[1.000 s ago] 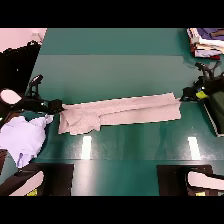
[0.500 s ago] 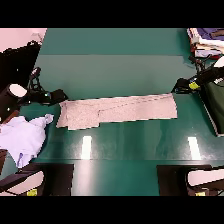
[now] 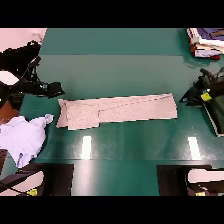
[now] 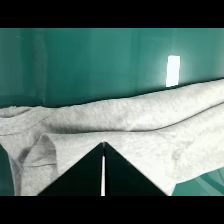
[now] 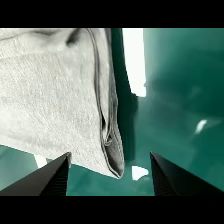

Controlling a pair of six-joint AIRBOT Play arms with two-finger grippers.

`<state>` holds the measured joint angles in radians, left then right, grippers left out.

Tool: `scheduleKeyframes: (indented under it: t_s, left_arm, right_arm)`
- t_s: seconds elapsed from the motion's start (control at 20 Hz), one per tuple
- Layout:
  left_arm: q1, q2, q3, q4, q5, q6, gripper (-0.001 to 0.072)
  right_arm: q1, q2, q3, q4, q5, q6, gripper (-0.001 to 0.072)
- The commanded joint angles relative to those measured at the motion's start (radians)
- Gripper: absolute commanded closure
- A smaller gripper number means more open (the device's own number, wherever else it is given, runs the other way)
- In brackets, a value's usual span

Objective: Fold the shirts.

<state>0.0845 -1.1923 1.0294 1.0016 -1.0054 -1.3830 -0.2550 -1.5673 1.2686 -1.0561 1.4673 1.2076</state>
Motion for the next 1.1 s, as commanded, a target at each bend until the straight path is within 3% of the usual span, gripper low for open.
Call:
scheduleKeyframes:
  t_s: [0.0,0.2,0.4,0.45,0.55,0.75,1.05]
  left_arm:
    - [0.000,0.000,0.011,-0.045,-0.037,0.003,0.0685]
    - [-0.087,-0.003,0.010,-0.055,-0.032,0.003,0.0685]
    - [-0.230,-0.005,0.011,-0.055,0.083,-0.063,0.0686]
    - [-0.260,-0.014,0.013,-0.061,0.116,-0.076,0.0686]
    - [-0.313,-0.069,0.032,-0.099,0.139,-0.076,0.0686]
    - [-0.452,-0.268,0.157,-0.152,0.160,-0.076,0.0686]
    - [-0.626,-0.567,0.406,-0.153,0.143,-0.134,0.0686]
  right_arm:
    - [-0.088,-0.036,-0.113,0.177,-0.024,-0.066,0.0138]
    - [-0.049,-0.125,-0.124,0.261,-0.038,-0.095,0.0143]
    - [0.037,-0.171,-0.080,0.277,-0.055,-0.101,0.0285]
    - [0.054,-0.173,-0.066,0.275,-0.055,-0.105,0.0384]
    - [0.076,-0.172,-0.036,0.276,-0.042,-0.150,0.0686]
    - [0.087,-0.126,0.037,0.280,0.047,-0.157,0.0701]
    - [0.164,0.097,0.196,0.280,0.059,-0.031,0.0701]
